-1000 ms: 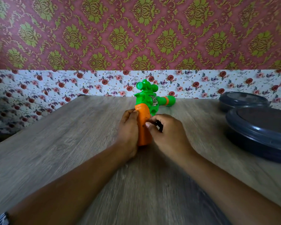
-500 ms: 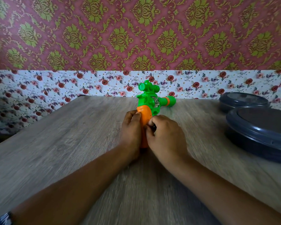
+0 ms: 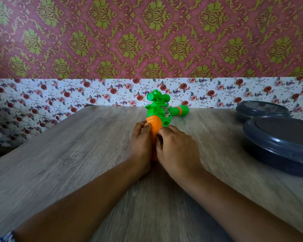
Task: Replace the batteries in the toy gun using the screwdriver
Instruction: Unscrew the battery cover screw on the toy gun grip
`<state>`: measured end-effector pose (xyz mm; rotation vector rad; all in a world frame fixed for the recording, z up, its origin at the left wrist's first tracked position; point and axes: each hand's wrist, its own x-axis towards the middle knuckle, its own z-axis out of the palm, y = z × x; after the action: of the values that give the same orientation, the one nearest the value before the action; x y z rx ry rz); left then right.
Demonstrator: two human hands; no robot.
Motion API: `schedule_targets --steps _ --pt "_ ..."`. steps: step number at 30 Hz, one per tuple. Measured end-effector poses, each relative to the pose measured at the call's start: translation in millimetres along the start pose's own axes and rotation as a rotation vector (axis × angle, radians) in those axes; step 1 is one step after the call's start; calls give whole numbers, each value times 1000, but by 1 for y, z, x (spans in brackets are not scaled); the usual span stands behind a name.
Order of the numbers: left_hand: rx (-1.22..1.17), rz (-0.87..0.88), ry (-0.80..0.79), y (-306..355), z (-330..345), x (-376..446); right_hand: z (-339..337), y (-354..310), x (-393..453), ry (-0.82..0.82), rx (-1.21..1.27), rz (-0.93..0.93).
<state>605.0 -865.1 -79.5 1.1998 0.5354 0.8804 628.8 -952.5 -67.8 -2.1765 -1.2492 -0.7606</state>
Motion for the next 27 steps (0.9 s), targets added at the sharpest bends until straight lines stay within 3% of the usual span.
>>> schedule_targets --steps 5,9,13,15,19,23,27 --pt "-50 -19 -20 -1 -2 0 3 0 0 65 -134 -100" --pt "-32 -18 -15 0 -2 2 0 2 0 23 -117 -111" --pt "5 -87 -59 4 -6 6 -11 21 9 -198 201 41" --pt "12 -127 -118 8 -10 6 -16 38 11 -370 234 49" --pt "193 -10 -124 6 -15 8 -18 50 10 -702 212 43" --pt "485 84 -94 3 -15 9 -17 46 10 -789 232 13" --pt "586 113 -147 3 -17 9 -18 47 10 -821 221 5"
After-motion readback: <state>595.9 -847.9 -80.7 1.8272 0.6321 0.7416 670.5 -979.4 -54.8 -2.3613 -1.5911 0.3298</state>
